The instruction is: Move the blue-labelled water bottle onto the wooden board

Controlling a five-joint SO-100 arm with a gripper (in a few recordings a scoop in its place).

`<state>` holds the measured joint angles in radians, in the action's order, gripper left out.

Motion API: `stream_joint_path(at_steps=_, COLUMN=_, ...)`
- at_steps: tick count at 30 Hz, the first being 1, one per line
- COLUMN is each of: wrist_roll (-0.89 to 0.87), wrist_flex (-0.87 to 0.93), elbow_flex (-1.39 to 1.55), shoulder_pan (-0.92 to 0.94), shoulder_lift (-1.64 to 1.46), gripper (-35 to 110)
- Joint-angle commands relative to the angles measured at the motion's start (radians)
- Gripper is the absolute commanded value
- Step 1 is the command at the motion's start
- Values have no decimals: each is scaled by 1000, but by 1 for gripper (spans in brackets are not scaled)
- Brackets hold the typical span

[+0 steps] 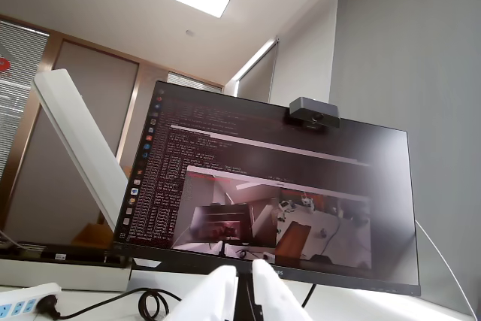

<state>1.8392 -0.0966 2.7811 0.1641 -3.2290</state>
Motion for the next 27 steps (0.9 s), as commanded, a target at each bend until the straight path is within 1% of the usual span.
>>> stream_joint_path(at_steps=1, wrist_roll=-9, wrist_flex=-6, elbow_flex=-140, shoulder_pan=3, shoulder_lift=95, gripper=4)
stream_joint_path(at_steps=11, wrist_roll=-92, wrist_flex=-21, elbow_flex=-637, shoulder_pan=92, shoulder_lift=572, gripper=4)
stream_joint_path(at_steps=19, wrist_roll=-107, wrist_flex=-25, elbow_flex=-897, shoulder_pan=253, shoulder_lift=885, gripper=5)
stream_joint_path(at_steps=22, wrist_roll=-104, wrist_flex=-52, elbow_flex=-986, shoulder_pan=314, shoulder_lift=1026, gripper=5)
stream_joint_path(at_steps=27, wrist_roll=-107, wrist_flex=-49, elbow_flex=-1212, shoulder_pan=399, shoulder_lift=1275, gripper=5)
